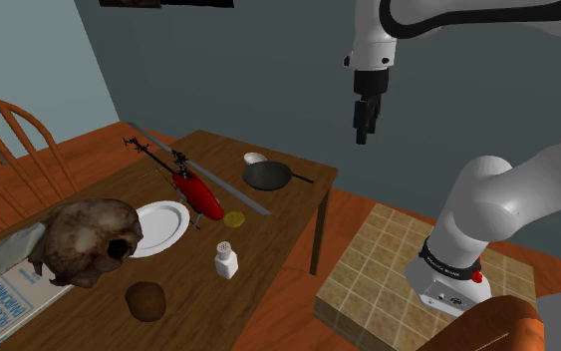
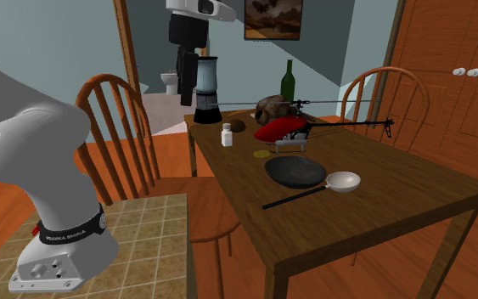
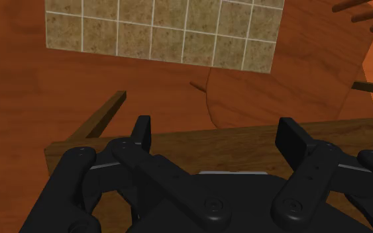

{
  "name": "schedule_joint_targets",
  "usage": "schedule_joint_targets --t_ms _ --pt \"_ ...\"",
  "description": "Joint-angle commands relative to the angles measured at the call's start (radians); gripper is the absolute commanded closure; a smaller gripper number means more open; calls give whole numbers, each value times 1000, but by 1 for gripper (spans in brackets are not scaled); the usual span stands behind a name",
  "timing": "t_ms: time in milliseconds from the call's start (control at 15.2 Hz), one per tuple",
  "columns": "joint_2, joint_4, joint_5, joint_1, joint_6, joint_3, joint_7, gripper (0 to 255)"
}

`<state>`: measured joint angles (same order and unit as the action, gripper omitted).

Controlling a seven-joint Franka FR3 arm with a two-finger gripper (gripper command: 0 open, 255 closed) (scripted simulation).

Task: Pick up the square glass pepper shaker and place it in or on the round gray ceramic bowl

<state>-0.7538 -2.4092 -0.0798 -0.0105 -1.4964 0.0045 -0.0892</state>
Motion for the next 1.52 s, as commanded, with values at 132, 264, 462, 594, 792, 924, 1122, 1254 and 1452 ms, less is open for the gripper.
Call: schedule_joint_targets --t_ms 132,264,462,594,792,924,1122,1254,1452 --pt "0 -34 -30 -18 -60 40 35 0" --pt "6 -63 -60 -36 -122 80 68 0" --pt "28 -96 -100 -64 -219 143 119 0" --pt "52 -111 -124 -81 -286 186 152 0" --pt "100 -123 -154 -104 -388 253 203 0" --pt "140 -123 -168 -115 -457 298 239 0" --pt "211 -113 -177 -126 -560 369 295 0" --pt "266 -100 -172 -128 -627 417 337 0" --pt "357 -68 -145 -122 -725 490 409 0"
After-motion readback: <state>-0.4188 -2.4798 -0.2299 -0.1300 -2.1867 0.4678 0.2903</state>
